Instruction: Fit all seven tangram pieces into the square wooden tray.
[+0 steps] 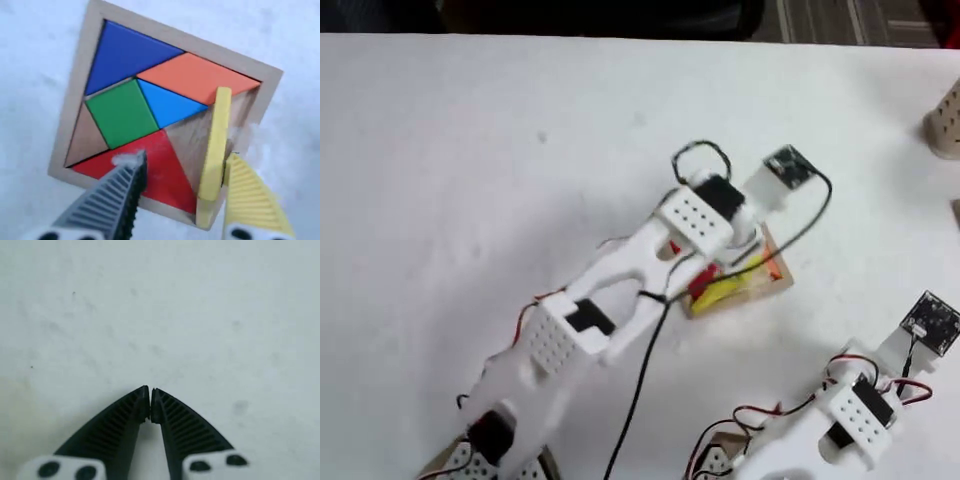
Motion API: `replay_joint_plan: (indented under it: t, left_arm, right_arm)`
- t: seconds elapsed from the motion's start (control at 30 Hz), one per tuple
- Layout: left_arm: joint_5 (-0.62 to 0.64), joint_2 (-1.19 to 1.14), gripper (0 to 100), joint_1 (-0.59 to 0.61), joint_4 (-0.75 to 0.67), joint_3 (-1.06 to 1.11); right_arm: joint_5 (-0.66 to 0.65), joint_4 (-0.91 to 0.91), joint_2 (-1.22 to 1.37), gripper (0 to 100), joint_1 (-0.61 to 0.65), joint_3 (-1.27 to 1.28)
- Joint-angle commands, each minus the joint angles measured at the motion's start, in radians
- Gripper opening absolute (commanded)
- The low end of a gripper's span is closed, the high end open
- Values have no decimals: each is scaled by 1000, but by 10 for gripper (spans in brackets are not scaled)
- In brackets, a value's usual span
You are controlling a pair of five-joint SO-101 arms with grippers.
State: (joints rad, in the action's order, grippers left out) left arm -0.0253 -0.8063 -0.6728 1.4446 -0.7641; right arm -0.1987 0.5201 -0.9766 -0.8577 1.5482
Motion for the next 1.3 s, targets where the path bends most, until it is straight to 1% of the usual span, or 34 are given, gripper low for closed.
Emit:
replay_joint_plan:
  t: [0.0,0.17,0.33,0.37,0.47,0.57,0.7,0.73,0.77,0.8,0.83,0.9,0.97,1.13,1.2,1.27]
  left_arm:
    - [11,15,267,62,60,-127]
    - [9,19,267,77,167,-233]
    - [9,21,264,84,308,-396]
    - [9,21,264,94,334,-427]
    - [15,22,261,157,344,-463]
    - [15,24,197,242,345,-465]
    - [17,24,21,341,347,-463]
    - [18,24,15,366,347,-463]
    - [31,30,34,386,347,-462]
    - [57,45,33,410,347,-451]
    - [86,70,19,437,347,-423]
    - [123,154,24,483,347,-334]
    - [124,265,21,515,347,-210]
    - [123,584,21,598,333,209]
    - [121,696,22,636,295,394]
    - [121,803,22,688,221,601]
  right_arm:
    - [-14,-16,-27,21,27,-6]
    - [-14,-16,-27,21,33,-5]
    - [-14,-16,-27,21,33,-5]
    - [-14,-16,-27,21,33,-5]
    - [-14,-16,-27,21,35,-5]
    - [-14,-15,-27,19,65,-5]
    - [-14,-16,-27,19,74,-5]
    - [-14,-16,-27,20,74,-5]
    - [-14,-16,-27,20,74,-5]
    - [-14,-16,-27,20,74,-5]
    - [-14,-16,-27,20,79,-5]
    - [-14,-15,-27,20,84,-5]
    - [-14,-15,-27,20,84,-5]
    - [-14,-13,-27,20,84,-5]
    - [-14,-10,-27,20,85,-5]
    - [-14,-4,-27,19,108,-5]
